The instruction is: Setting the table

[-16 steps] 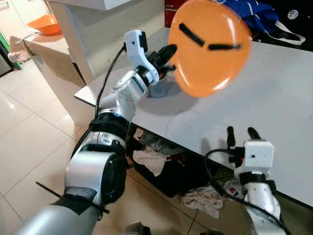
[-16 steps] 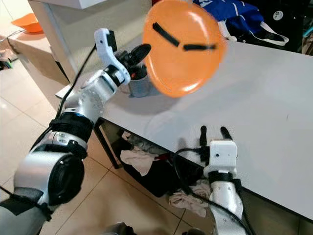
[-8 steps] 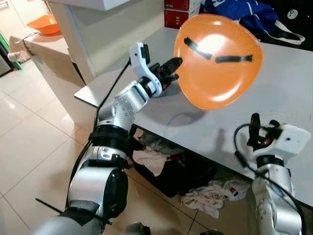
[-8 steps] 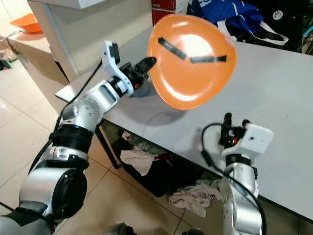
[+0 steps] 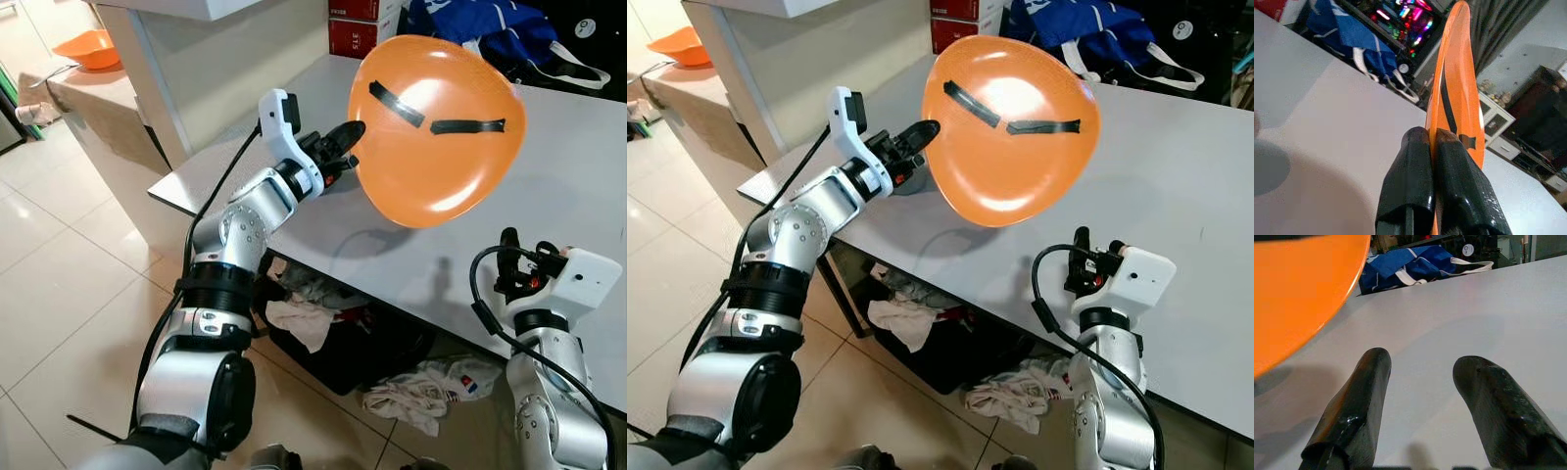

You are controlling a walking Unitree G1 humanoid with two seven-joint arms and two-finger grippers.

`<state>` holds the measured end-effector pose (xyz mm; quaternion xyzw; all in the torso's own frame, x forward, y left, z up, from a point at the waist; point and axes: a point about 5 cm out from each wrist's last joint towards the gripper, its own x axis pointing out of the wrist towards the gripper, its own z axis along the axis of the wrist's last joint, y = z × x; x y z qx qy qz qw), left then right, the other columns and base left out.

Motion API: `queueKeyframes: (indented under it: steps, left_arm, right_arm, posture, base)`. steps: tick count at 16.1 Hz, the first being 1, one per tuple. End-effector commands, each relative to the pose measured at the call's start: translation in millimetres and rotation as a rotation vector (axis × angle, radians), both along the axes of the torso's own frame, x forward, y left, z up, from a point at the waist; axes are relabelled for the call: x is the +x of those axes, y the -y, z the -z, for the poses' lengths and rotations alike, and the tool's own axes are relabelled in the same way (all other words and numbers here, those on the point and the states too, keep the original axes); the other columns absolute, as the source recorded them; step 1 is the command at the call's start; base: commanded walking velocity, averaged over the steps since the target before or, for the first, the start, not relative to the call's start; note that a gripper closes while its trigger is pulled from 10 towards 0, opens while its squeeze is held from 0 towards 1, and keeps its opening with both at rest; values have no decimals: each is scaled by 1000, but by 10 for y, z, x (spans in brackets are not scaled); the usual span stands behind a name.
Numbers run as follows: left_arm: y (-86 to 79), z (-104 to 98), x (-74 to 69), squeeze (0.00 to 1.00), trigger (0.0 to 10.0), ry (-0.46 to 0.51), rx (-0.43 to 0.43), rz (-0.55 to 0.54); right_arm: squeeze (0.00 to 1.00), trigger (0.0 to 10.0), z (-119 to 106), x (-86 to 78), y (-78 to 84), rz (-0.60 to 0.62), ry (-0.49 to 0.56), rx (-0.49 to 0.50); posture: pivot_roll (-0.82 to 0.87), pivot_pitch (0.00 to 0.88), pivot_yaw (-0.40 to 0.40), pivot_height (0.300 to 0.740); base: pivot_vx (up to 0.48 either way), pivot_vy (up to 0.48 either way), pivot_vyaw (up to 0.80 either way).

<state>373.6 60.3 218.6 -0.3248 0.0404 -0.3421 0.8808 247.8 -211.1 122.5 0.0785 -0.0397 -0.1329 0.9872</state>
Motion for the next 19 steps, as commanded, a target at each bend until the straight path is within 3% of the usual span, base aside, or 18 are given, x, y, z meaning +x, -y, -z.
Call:
queueKeyframes:
  steps: [1,4,8,12,19]
  left_arm:
    - [-69,-100,-14,0,10000,52,-23,-52]
    - [-13,13,-71,0,10000,-11,-54,-62]
    - [-38,123,-44,0,10000,-96,-75,-104]
    - [-20,131,-37,0,10000,-112,-79,-130]
    - [-38,318,-38,0,10000,-179,-38,-216]
  right_arm:
    - [0,10000,-4,-29,-28,-4,-3,-4]
    - [0,10000,26,-49,-92,-23,-16,-14]
    - [0,10000,11,-58,-93,-30,-16,-45]
    - [0,10000,-17,-91,-75,-34,-18,-87]
    - [0,10000,-3,-102,-137,-56,-26,-103]
  posture:
    - [-76,0,124,707]
    - [-79,0,117,707]
    - [-90,0,118,707]
    - [-104,0,111,707]
    - [-97,0,103,707]
  base:
    - [0,0,0]
    - [0,0,0]
    - [0,0,0]
    - [0,0,0]
    - [0,0,0]
